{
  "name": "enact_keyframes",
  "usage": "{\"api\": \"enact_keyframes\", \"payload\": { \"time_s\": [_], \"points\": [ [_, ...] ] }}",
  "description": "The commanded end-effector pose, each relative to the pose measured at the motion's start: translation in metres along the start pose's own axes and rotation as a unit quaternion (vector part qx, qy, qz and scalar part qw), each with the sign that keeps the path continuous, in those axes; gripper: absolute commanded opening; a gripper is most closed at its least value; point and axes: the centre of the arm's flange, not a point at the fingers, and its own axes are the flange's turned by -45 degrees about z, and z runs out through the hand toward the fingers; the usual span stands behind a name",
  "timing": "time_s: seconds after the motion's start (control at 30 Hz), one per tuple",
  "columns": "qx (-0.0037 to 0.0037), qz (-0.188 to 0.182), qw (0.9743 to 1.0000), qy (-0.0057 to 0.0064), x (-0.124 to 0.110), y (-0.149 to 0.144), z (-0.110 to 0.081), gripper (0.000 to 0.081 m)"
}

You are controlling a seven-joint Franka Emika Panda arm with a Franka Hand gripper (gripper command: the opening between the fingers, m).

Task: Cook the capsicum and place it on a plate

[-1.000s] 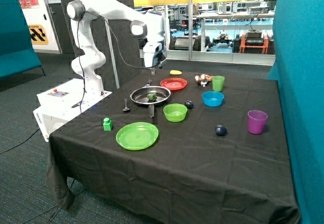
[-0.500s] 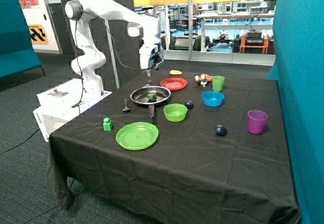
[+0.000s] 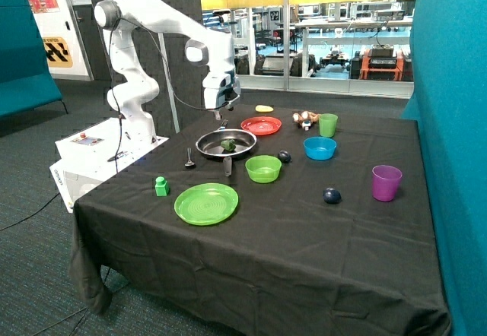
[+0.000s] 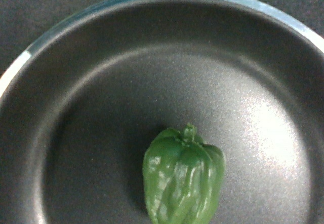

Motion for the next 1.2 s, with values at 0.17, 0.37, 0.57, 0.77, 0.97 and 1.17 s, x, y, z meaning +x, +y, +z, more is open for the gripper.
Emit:
{"api": "enact_keyframes", "payload": {
  "time_s": [0.17,0.37,0.57,0.77,0.97,1.17],
  "points": [
    [-0.00001,-0.013,0.9999,0.0012,-0.010,-0.016,0.025,0.0803],
    [-0.00001,-0.013,0.9999,0.0012,-0.012,-0.021,0.034,0.0806],
    [0.00000,-0.008,1.0000,0.0012,-0.016,-0.023,0.045,0.0807],
    [0.00001,0.001,1.0000,0.0012,-0.018,-0.024,0.060,0.0808],
    [0.00002,0.007,1.0000,0.0012,-0.016,-0.023,0.071,0.0808],
    [0.00002,0.013,0.9999,0.0012,-0.015,-0.021,0.078,0.0808]
  ]
}}
